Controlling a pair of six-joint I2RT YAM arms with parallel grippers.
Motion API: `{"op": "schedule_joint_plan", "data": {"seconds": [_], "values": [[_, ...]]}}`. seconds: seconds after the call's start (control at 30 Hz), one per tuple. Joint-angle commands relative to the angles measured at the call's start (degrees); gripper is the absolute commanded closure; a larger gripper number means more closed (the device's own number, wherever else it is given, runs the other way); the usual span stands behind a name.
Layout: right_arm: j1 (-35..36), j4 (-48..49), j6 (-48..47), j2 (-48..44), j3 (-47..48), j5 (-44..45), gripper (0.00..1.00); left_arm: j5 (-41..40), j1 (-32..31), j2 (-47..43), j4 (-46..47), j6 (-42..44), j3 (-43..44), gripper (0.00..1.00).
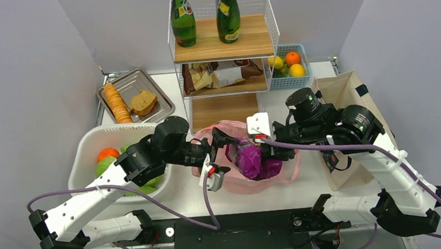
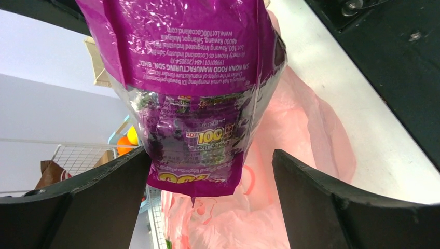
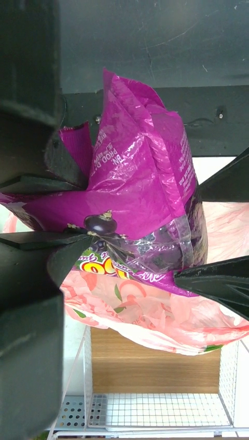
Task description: Untie the knot of the grocery bags and take out the mixed food
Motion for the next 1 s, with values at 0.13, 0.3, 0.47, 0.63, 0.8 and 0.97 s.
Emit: {"op": "schedule_joint_plan", "data": {"seconds": [0.13, 0.3, 0.47, 0.63, 0.8, 0.97], "values": [[1.27, 11.77, 1.80, -0.51, 3.82, -4.74, 1.00, -12.31, -4.07, 0.18, 24.11, -10.82, -7.28, 0.15], [1.79, 11.27, -0.20, -0.86, 3.70, -4.03, 1.00, -15.19, -5.33, 0.75, 25.71, -15.78, -7.75, 0.21], [1.77, 11.53, 0.16, -2.08, 2.49, -0.82, 0.97, -11.57, -5.26, -1.15, 22.99, -20.75, -6.80, 0.66], [1.00, 12.31, 4.55, -4.40, 2.87, 7.71, 0.39, -12.58, -2.88, -3.56, 19.89, -27.29, -6.33, 1.00], [-1.40, 13.38, 5.19, -8.89, 2.31, 13.93, 0.20, -11.83, 5.65, -4.46, 20.73, -41.22, -5.12, 1.00], [-1.47, 15.37, 4.21, -10.89, 0.47, 13.88, 0.14, -9.10, 8.83, -3.15, 21.17, -49.73, -2.50, 1.00]]}}
